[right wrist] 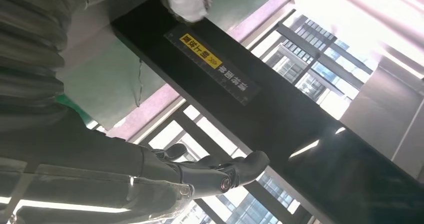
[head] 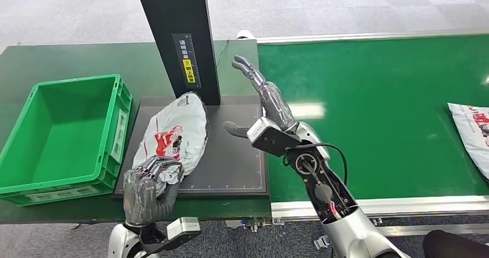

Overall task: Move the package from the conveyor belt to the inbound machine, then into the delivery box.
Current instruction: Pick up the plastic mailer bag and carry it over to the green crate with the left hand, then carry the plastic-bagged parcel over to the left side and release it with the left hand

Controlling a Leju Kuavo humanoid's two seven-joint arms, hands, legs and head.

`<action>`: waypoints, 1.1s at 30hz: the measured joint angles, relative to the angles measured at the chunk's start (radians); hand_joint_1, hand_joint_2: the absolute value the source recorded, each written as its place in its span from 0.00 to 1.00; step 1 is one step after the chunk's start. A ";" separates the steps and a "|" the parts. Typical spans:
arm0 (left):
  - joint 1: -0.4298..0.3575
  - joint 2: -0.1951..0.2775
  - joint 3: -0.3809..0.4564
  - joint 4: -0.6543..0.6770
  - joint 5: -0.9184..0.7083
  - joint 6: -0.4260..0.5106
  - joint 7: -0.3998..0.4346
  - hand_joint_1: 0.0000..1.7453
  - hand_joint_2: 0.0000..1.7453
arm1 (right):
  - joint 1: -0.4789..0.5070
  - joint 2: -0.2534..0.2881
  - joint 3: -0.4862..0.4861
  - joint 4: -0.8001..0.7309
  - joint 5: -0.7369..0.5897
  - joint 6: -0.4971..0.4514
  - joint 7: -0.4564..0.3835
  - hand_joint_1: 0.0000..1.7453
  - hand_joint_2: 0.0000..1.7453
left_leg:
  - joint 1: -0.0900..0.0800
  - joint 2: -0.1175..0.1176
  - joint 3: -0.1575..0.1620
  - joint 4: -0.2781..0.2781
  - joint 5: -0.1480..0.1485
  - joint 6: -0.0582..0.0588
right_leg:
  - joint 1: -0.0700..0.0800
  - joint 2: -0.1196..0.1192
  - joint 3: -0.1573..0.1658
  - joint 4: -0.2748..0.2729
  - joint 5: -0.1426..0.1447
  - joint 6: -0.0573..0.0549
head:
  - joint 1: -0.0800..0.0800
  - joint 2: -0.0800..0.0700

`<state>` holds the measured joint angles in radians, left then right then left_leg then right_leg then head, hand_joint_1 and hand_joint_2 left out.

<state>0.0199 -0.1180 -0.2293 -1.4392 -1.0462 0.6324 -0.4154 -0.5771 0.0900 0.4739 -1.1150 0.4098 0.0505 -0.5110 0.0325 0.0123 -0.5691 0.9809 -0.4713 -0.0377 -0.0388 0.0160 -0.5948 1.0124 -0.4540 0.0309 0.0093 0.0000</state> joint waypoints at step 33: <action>-0.357 0.203 0.445 0.343 -0.420 -0.087 0.580 1.00 1.00 | 0.028 -0.046 0.012 0.023 -0.001 -0.038 -0.001 0.00 1.00 | 0.000 0.001 0.000 0.000 0.002 -0.001 | 0.000 0.001 -0.002 0.000 0.001 -0.001 | 0.000 0.000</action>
<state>-0.3368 0.0853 0.2160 -1.0958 -1.4664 0.5454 0.1641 -0.5493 0.0437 0.4864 -1.0918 0.4087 0.0130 -0.5123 0.0327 0.0138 -0.5692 0.9811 -0.4692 -0.0388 -0.0385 0.0171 -0.5964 1.0128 -0.4532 0.0302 0.0093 0.0000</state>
